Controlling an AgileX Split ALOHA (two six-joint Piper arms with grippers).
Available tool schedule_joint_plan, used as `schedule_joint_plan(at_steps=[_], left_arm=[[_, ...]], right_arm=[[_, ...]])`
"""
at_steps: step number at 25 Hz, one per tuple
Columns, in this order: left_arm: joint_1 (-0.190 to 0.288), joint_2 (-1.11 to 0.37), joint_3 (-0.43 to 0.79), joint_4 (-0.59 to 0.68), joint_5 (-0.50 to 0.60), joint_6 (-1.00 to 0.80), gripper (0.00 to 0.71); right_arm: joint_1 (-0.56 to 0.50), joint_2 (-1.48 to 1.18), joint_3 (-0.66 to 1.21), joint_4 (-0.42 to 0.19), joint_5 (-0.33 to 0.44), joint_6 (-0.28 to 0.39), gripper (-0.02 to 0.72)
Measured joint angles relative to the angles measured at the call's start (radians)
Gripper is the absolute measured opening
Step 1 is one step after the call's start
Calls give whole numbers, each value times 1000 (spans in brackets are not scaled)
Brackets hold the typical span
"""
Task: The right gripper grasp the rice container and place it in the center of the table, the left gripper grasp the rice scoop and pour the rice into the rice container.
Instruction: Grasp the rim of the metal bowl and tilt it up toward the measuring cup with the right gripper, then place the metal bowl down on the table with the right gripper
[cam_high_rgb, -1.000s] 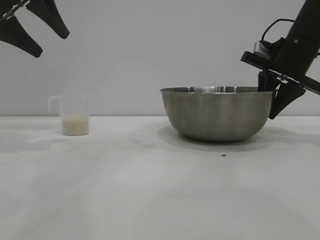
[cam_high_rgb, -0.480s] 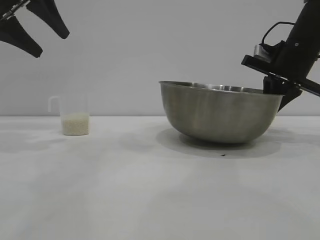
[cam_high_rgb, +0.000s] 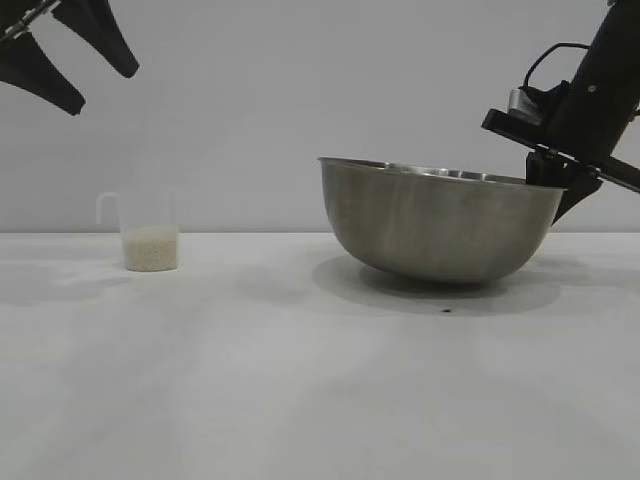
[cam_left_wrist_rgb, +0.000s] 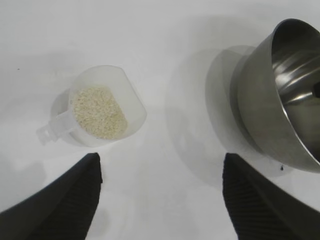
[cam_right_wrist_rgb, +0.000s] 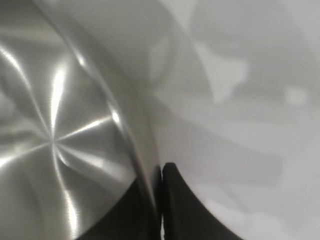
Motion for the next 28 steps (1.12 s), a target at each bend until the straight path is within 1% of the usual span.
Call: schedule_joint_plan(at_steps=[3,11,14,22,28], left_arm=[[0,0,0,0,0,0,451],[0,0,0,-6,-2,0,451],[0,0,0,-9,-3,0,451],[0,0,0,-13,-3,0,451],[0,0,0,-23,-3,0,451]], right_arm=[[0,-2,0,0,7,0,0],[11,-33,0,-5,72,-45,0],[44,-34,0,-28,84,-56,0],[129,-34,0,-38,94,-68,0],[184,-34,0,-79,94,-71,0]])
